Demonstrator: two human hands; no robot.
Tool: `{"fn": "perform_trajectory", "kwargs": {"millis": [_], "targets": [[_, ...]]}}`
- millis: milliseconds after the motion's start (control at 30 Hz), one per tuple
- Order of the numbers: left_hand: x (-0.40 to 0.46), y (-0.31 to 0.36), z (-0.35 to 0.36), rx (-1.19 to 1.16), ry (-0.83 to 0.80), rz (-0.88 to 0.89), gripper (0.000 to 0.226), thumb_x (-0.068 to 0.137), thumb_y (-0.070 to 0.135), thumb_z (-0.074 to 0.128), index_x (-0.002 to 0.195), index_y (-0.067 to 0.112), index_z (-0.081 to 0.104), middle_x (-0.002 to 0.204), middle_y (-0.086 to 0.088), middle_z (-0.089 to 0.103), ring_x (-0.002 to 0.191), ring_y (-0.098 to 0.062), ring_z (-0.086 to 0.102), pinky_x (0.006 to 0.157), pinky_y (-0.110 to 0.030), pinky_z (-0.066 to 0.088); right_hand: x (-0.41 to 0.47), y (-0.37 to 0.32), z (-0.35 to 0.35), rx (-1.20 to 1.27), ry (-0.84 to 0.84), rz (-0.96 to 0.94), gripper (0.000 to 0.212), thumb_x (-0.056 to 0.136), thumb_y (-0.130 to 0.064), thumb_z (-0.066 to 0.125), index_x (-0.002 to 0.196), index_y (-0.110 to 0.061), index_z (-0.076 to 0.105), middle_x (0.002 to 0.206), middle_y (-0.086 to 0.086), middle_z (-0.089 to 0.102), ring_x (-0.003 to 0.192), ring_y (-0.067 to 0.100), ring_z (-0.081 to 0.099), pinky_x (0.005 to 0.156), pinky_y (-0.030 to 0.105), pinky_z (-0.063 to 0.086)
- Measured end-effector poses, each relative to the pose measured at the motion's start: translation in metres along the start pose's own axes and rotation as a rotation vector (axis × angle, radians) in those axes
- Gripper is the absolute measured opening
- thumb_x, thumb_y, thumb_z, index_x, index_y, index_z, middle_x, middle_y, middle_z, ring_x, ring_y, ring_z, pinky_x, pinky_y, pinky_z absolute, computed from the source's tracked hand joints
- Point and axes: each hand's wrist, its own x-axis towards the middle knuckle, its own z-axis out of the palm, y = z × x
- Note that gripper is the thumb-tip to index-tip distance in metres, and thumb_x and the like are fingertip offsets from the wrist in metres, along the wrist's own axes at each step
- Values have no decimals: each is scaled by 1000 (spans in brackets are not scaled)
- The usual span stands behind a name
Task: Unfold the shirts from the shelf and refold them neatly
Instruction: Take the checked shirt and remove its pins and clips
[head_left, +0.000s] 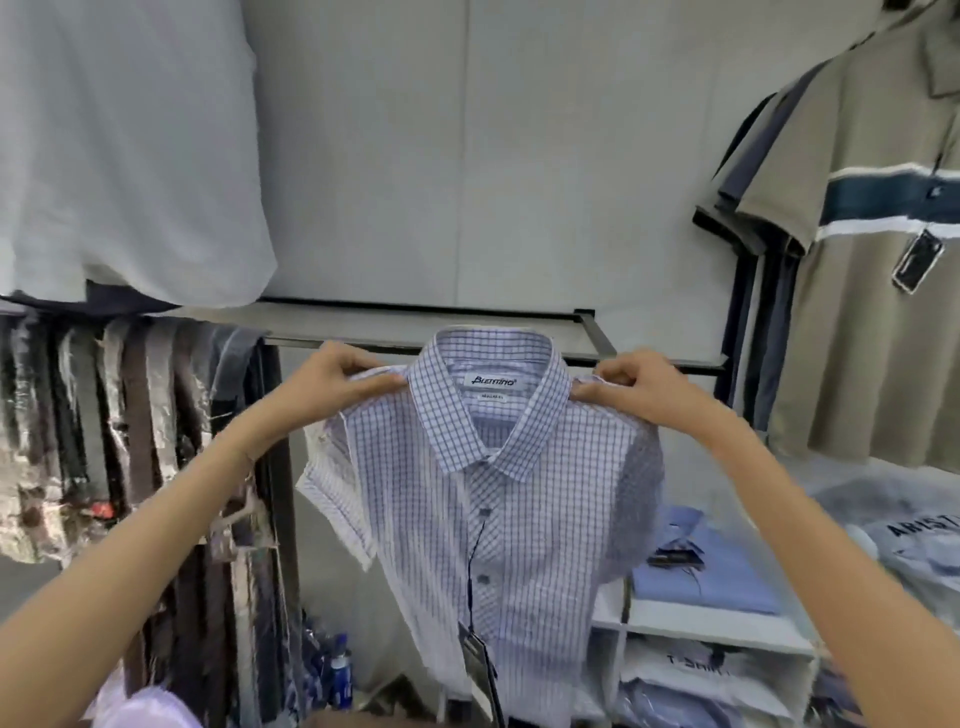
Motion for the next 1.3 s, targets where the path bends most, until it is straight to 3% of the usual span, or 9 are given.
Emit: {"fn": "perform_trajectory", "kwargs": {"millis": [67,200,300,400,567,833,1100,1200,1300], "targets": [[13,16,-21,-22,106,25,20,77,50,68,81,34,78,79,14,74,73,6,63,66,-9,46,15,-17,-17,96,112,7,51,78,-34,75,47,-9,43,46,-6,29,43,4,26,44,18,18],[36,34,-52,-33,265,46,16,91,24,63,86,14,75,70,10,71,68,4,60,61,-8,44,41,-43,-40,185,230,-29,49,82,-34,71,68,12,59,59,9,47,51,9,39,46,16,28],[46,43,-69,-42,385,52,22,92,25,61,96,7,74,81,-5,70,73,-2,60,61,-8,44,52,-62,-48,207,259,-93,40,88,-34,64,70,1,66,63,10,51,56,12,41,48,16,29],[51,51,-82,-73,441,64,24,92,27,62,95,7,73,88,-12,69,78,-13,60,67,-20,47,61,-74,-52,224,275,-124,36,91,-33,61,67,-6,64,64,9,47,60,17,38,50,21,28],[49,71,-93,-118,501,91,25,92,25,61,98,3,72,86,-7,69,73,-3,62,65,-11,49,66,-89,-61,273,224,-130,29,95,-25,56,70,-11,62,71,8,49,67,16,41,59,27,30],[41,84,-97,-153,517,85,22,93,25,60,95,7,73,85,-4,71,71,-3,65,65,-13,52,69,-99,-67,292,187,-126,26,95,-15,52,74,-3,62,74,8,55,74,16,49,72,29,36],[32,87,-97,-163,469,42,22,95,29,56,90,15,72,84,1,73,79,-11,67,72,-22,54,60,-111,-69,351,190,-141,26,95,-13,52,77,4,60,71,5,55,69,9,51,66,19,38],[21,93,-86,-392,420,52,24,100,25,46,90,14,65,77,5,72,73,-9,68,66,-22,55,41,-120,-67,555,178,-160,25,93,-13,52,68,-9,55,64,-3,53,62,6,50,59,16,39],[2,77,-50,-542,411,13,25,101,23,41,92,15,64,83,3,72,77,-12,68,72,-28,56,15,-110,-44,803,57,-142,24,84,-11,55,60,-11,54,62,3,49,58,12,47,54,21,38]]}}
